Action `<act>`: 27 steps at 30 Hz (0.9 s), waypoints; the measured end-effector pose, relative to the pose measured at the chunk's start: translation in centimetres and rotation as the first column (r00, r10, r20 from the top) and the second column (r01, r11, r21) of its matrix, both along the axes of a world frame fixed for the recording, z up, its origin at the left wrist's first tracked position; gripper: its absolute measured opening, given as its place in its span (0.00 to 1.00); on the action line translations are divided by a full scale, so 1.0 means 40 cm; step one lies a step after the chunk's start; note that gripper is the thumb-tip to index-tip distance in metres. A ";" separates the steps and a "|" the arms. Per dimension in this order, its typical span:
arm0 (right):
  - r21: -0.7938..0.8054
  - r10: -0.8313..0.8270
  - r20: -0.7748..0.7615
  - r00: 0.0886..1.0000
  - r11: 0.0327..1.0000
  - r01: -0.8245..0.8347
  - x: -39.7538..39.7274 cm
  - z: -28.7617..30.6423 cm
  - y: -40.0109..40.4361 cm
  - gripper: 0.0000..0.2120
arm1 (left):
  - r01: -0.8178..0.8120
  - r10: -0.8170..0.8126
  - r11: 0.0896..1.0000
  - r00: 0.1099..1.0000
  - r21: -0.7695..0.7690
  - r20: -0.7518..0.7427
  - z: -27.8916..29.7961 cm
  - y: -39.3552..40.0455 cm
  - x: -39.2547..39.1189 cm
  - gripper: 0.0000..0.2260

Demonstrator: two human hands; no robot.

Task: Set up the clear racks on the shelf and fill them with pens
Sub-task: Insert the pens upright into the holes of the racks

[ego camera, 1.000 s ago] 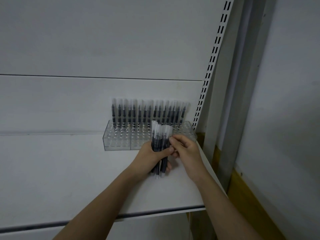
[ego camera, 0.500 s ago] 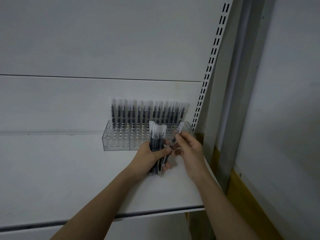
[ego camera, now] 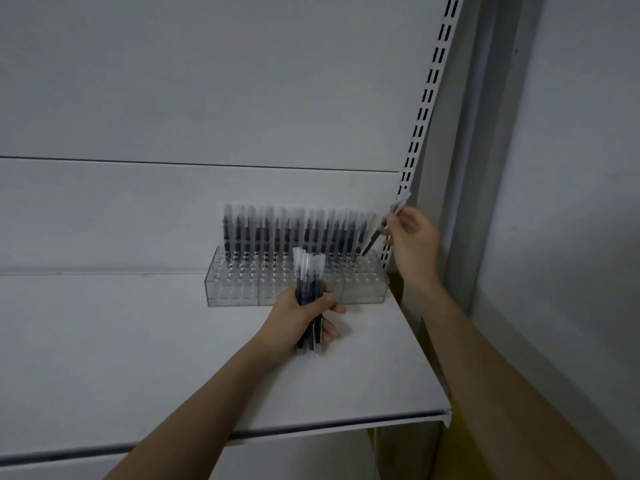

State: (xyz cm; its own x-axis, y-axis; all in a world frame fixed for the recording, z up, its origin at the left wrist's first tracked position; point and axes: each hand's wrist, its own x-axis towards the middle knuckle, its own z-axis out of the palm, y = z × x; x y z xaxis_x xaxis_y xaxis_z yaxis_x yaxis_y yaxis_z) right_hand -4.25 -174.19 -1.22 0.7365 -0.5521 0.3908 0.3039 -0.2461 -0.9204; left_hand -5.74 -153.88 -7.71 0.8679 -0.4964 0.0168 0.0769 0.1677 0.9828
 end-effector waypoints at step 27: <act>-0.519 -0.086 -0.287 0.954 0.851 -0.079 0.071 -0.043 -0.033 0.07 | -0.019 0.019 1.000 0.999 -0.006 -0.030 -0.003 0.000 0.008 0.08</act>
